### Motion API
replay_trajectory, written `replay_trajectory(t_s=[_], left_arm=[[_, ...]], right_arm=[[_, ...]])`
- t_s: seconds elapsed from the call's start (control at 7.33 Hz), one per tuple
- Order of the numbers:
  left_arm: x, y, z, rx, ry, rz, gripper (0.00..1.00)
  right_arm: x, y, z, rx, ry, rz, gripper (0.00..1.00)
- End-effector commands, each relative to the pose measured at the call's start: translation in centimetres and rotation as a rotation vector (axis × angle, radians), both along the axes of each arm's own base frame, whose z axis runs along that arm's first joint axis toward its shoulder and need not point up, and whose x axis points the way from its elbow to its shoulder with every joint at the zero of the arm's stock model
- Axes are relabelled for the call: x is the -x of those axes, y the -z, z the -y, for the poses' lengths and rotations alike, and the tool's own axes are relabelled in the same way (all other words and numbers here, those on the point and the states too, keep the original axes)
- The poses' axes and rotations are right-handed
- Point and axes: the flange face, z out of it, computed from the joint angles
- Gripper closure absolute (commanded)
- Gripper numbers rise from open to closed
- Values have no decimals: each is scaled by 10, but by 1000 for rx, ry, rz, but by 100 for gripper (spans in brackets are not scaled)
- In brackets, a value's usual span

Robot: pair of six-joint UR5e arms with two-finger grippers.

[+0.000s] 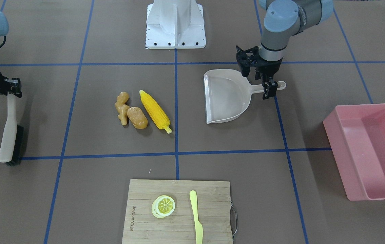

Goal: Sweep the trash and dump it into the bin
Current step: 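Grasp the dustpan handle with the left gripper while the right gripper lifts the brush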

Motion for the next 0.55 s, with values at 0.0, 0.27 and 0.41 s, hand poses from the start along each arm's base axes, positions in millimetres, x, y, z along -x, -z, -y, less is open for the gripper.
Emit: replay_trajectory(t_s=[0.0, 0.27, 0.41], left_arm=[[-6, -16, 2, 6, -13, 24, 1], [-5, -27, 0, 22, -17, 37, 1], [-5, -31, -1, 15, -19, 26, 1]], right_arm=[[-2, 10, 6, -15, -3, 28, 100], [-10, 19, 10, -35, -22, 39, 100], [-5, 34, 19, -52, -34, 51, 100]])
